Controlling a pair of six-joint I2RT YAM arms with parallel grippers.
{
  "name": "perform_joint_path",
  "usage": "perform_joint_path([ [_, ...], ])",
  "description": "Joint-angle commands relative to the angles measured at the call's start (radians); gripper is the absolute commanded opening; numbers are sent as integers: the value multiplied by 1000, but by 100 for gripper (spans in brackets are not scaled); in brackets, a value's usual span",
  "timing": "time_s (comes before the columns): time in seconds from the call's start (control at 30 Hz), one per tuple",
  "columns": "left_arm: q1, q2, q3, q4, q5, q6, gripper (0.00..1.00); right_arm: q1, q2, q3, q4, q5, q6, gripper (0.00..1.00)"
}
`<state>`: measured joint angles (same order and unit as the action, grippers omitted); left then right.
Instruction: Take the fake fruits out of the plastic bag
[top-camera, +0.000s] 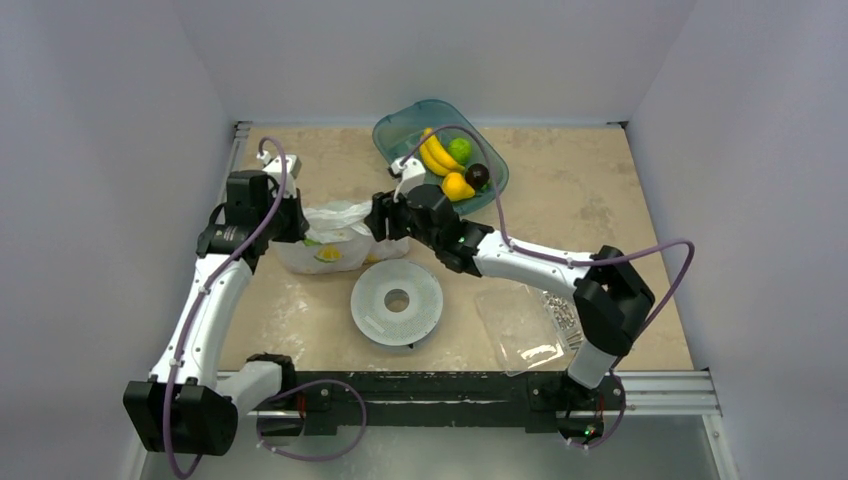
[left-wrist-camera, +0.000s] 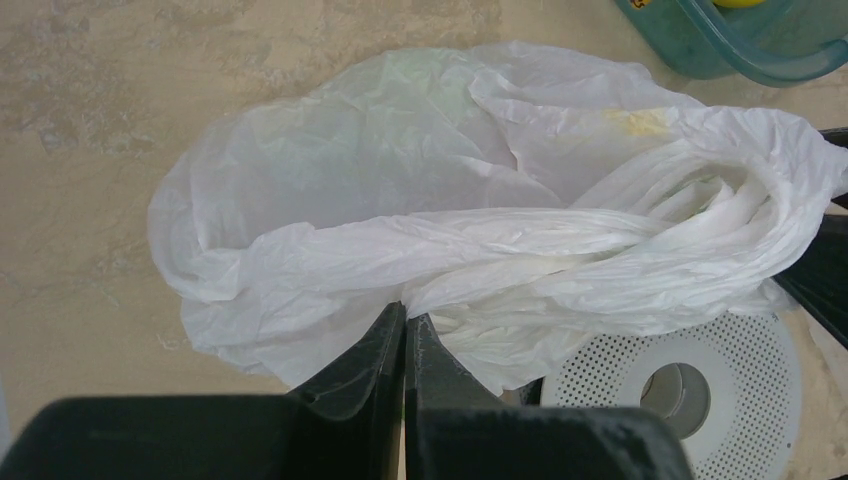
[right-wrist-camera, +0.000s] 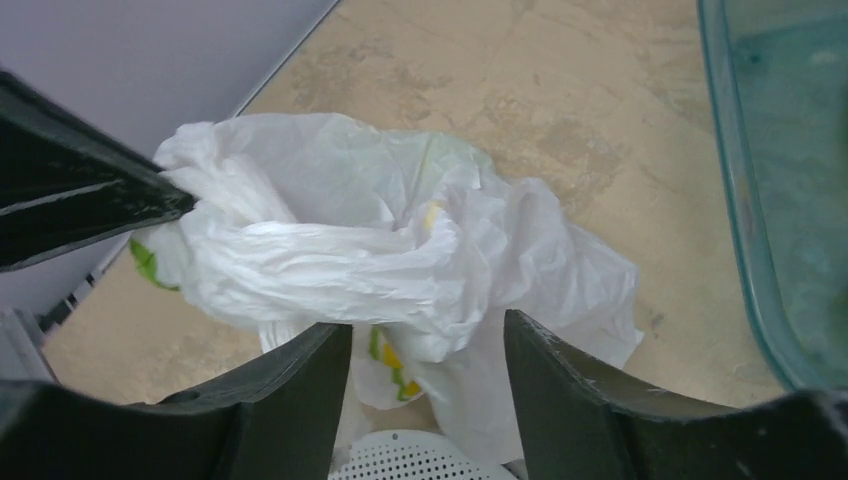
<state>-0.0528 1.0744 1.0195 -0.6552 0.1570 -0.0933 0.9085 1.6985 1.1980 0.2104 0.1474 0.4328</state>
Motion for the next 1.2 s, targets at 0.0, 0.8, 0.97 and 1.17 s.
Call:
perform_joint_path([
  [0.0,4,-10,-3,51,62,-3,0,84,-28,111,-63,38,-335,62],
  [0.8,6,-59,-18,64,-114,-45,0,116,36,198,15,136,-283,37],
  [0.97,52,-101,-18,41,-353,-144,0,1,-42,51,180,10,66,5],
  [1.17,83,-192,-51,62,-463,-177,0,-157,-15,-130,521,-230,484,1],
])
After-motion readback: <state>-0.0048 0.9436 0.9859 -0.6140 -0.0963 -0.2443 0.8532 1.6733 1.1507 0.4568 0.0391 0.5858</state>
